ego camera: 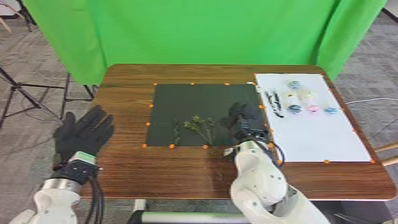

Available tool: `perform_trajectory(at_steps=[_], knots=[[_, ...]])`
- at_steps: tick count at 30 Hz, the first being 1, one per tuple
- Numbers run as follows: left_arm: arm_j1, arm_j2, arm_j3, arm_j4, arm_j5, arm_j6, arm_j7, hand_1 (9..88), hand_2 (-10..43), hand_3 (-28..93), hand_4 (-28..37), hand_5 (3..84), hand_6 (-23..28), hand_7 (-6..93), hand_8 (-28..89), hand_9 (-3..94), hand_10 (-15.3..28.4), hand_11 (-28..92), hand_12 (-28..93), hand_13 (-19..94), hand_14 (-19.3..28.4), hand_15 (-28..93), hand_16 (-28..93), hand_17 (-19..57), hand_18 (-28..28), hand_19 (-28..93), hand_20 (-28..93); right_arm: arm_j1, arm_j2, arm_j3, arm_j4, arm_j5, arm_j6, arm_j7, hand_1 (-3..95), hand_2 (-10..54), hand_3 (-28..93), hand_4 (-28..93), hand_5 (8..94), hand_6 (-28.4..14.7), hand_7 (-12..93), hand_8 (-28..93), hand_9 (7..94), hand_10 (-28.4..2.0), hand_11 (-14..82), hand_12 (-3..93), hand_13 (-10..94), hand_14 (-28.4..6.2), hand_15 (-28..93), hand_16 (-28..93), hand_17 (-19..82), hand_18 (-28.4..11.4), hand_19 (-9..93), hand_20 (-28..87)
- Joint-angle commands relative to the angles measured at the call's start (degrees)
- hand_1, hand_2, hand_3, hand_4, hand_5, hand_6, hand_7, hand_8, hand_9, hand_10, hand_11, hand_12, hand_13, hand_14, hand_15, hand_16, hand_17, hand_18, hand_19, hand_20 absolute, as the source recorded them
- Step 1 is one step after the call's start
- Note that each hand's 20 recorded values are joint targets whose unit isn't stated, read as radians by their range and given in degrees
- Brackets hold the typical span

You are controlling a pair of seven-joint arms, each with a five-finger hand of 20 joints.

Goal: Arrange flowers

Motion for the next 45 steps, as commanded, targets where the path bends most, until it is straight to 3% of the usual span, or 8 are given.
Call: perform_trajectory(at_steps=[1, 8, 13, 17, 22, 27, 31, 45], knots=[[2.2, -0.54, -1.07, -1.08, -0.72, 0.29, 3.18, 27.7, 14.8, 70, -28.3, 41.2, 5.8, 19.9, -12, 33.0, 12.1, 20, 7, 22, 11.8, 33, -12, -5.3, 9.9, 31, 6, 1.6, 7.0, 5.5, 0.9, 4.0, 0.0, 1.1, 32.2, -0.6, 76, -17, 63.2, -10.1, 27, -8, 70.1, -21.2, 14.1, 15.9, 78, -11.7, 56, 27, 48, -24.5, 93, 41], [5.0, -0.38, -2.59, -2.25, -1.85, 1.65, 5.33, 27.8, 14.7, 70, -28.3, 41.2, 5.7, 20.0, -12, 33.0, 12.1, 20, 7, 22, 11.8, 33, -12, -5.3, 10.0, 31, 6, 2.7, 13.0, 8.9, 1.8, 3.9, -0.8, 4.0, 32.3, -2.7, 76, -17, 62.4, -11.2, 19, -7, 66.3, -21.5, 13.1, 15.6, 75, -12.2, 56, 26, 46, -24.5, 93, 39], [4.5, 0.01, -1.84, -1.89, -2.03, 1.12, 6.13, 27.9, 14.6, 70, -28.3, 41.2, 5.7, 20.1, -12, 33.0, 12.1, 21, 7, 23, 11.8, 33, -12, -5.3, 10.0, 31, 6, 6.7, 14.6, 7.3, 5.2, 3.4, -1.1, 4.5, 32.2, -4.6, 75, -18, 61.3, -11.4, 18, -6, 65.4, -21.9, 13.2, 15.9, 74, -12.3, 57, 26, 46, -24.7, 93, 39], [5.0, -0.15, -1.69, -2.17, -2.27, 1.58, 5.94, 28.0, 14.6, 70, -28.3, 41.3, 5.8, 20.0, -12, 33.0, 12.1, 21, 7, 22, 12.1, 33, -12, -5.3, 10.0, 31, 6, 12.8, 13.5, 3.4, 9.6, 4.5, -5.1, 4.2, 32.0, -7.1, 72, -19, 60.8, -11.5, 16, -6, 70.8, -20.4, 25.5, 21.6, 73, -13.3, 71, 33, 48, -24.5, 93, 46], [3.7, -0.31, -1.3, -1.68, -1.86, 1.22, 5.01, 28.0, 14.6, 70, -28.3, 41.3, 5.8, 20.1, -12, 32.9, 12.0, 20, 7, 22, 12.4, 33, -12, -5.3, 10.0, 31, 6, 18.5, 12.9, -0.8, 14.9, 4.2, -6.1, 4.8, 31.5, -9.3, 69, -21, 61.2, -11.6, 14, -7, 72.2, -19.2, 33.8, 26.5, 73, -13.4, 74, 38, 50, -24.9, 93, 51], [2.5, 0.02, -0.64, -1.27, -1.9, 1.22, 4.94, 28.0, 14.6, 70, -28.3, 41.3, 5.8, 20.1, -12, 32.8, 12.0, 21, 7, 22, 12.4, 33, -12, -5.3, 10.0, 31, 6, 20.6, 13.0, -1.6, 17.2, 5.4, -7.3, 5.9, 30.9, -9.5, 68, -21, 61.5, -11.6, 14, -7, 72.2, -19.1, 34.5, 27.0, 73, -13.6, 74, 39, 50, -25.1, 93, 51], [3.2, -0.14, -0.53, -1.65, -2.33, 1.74, 5.06, 28.0, 14.7, 70, -28.3, 41.3, 5.7, 20.2, -12, 32.8, 12.0, 21, 7, 22, 12.5, 33, -12, -5.3, 10.0, 31, 6, 21.4, 12.7, -1.7, 19.2, 6.1, -8.7, 6.1, 31.1, -9.5, 68, -22, 61.4, -11.7, 14, -7, 72.2, -19.2, 34.6, 27.0, 73, -13.6, 74, 40, 50, -25.1, 93, 51], [0.0, 0.59, 0.59, -0.52, -1.66, 0.53, 4.0, 28.0, 14.7, 70, -28.3, 41.5, 5.9, 20.0, -12, 32.8, 12.1, 21, 7, 22, 12.2, 33, -12, -5.3, 9.9, 31, 6, 24.7, 12.7, -3.9, 25.6, 10.7, -14.0, 6.7, 31.3, -9.5, 69, -22, 60.9, -11.4, 13, -6, 71.5, -18.9, 35.0, 27.1, 72, -13.9, 74, 40, 49, -25.2, 93, 51]])
